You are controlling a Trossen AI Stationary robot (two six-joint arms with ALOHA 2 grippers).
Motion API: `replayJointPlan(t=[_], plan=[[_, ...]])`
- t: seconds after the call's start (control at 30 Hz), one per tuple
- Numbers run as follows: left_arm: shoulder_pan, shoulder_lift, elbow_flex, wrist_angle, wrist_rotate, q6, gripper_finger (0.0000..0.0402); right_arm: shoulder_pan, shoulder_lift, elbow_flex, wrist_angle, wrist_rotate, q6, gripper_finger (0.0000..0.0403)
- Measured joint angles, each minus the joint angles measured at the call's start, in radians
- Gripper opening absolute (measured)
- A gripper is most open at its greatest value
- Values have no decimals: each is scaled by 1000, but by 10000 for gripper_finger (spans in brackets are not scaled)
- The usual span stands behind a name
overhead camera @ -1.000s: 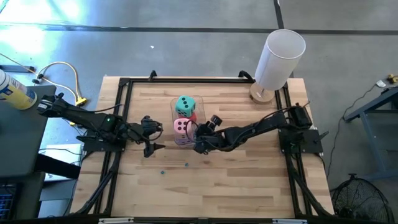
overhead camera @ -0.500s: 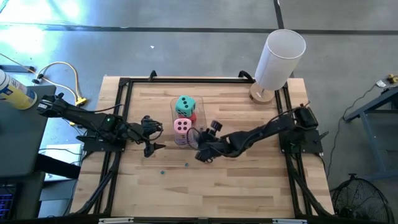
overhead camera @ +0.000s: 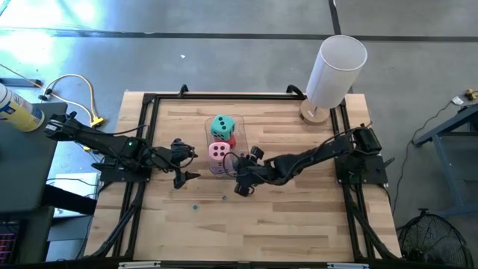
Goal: Pick & Place Dice
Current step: Put the small orange die into the transparent bin
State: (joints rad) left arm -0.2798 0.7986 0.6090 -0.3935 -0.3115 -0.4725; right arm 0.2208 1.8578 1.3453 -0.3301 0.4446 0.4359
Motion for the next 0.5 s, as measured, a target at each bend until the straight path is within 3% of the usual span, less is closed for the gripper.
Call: replayJointPlan(t=[0.1, 0.5], plan=[[0, 0, 0, 0, 0, 0, 386, -25, 1, 0, 12, -104, 38, 210], [0, 0, 0, 13, 2, -23, 386, -40, 1, -1, -18, -77, 46, 208]])
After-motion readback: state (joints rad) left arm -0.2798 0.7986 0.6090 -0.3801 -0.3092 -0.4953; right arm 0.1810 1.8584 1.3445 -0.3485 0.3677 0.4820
